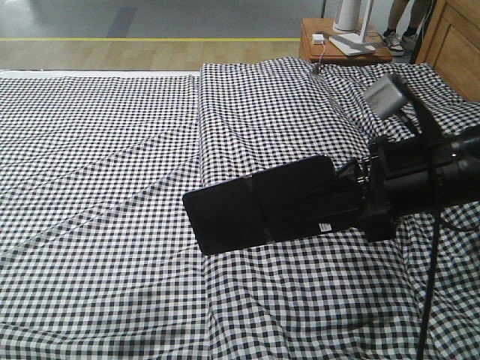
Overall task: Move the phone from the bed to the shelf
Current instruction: 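Lift the phone with the right gripper up off the bed, then hold the phone raised in the right gripper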
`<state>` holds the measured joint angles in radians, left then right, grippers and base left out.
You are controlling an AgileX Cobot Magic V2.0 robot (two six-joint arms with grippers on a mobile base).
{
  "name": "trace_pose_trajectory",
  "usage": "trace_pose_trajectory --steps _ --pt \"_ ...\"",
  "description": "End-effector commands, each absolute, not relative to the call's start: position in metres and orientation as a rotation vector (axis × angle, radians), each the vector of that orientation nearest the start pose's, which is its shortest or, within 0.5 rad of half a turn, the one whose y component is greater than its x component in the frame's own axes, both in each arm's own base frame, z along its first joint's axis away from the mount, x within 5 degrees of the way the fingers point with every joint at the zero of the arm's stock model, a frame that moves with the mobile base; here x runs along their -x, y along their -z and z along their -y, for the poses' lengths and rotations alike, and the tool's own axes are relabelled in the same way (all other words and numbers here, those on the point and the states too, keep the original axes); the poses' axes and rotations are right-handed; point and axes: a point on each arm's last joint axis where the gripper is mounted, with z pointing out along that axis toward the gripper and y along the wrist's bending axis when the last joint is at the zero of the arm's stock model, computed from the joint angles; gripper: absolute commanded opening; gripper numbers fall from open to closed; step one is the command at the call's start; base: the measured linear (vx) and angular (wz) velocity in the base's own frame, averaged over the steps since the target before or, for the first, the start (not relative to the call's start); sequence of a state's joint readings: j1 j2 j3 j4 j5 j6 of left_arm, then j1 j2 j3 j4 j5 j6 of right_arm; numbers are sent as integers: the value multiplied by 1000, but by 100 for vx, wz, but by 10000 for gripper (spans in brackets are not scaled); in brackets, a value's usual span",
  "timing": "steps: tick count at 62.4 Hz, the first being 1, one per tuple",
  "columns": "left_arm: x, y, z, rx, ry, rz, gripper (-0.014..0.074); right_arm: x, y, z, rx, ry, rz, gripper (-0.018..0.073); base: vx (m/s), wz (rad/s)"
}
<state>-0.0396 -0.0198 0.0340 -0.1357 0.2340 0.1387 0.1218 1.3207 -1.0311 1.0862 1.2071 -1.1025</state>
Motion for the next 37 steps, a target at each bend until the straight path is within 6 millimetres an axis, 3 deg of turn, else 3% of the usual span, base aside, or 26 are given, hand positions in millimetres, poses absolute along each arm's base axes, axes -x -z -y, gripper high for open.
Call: trace_pose_trajectory --steps 1,37 --pt "-56 -188 4 -43 55 -1653 1 -209 -363 -107 1011 -1181 -1958 -4 0 0" --pt "-56 -188 4 -43 55 -1653 1 -175 -396 -105 953 -1210 -1840 -4 0 0"
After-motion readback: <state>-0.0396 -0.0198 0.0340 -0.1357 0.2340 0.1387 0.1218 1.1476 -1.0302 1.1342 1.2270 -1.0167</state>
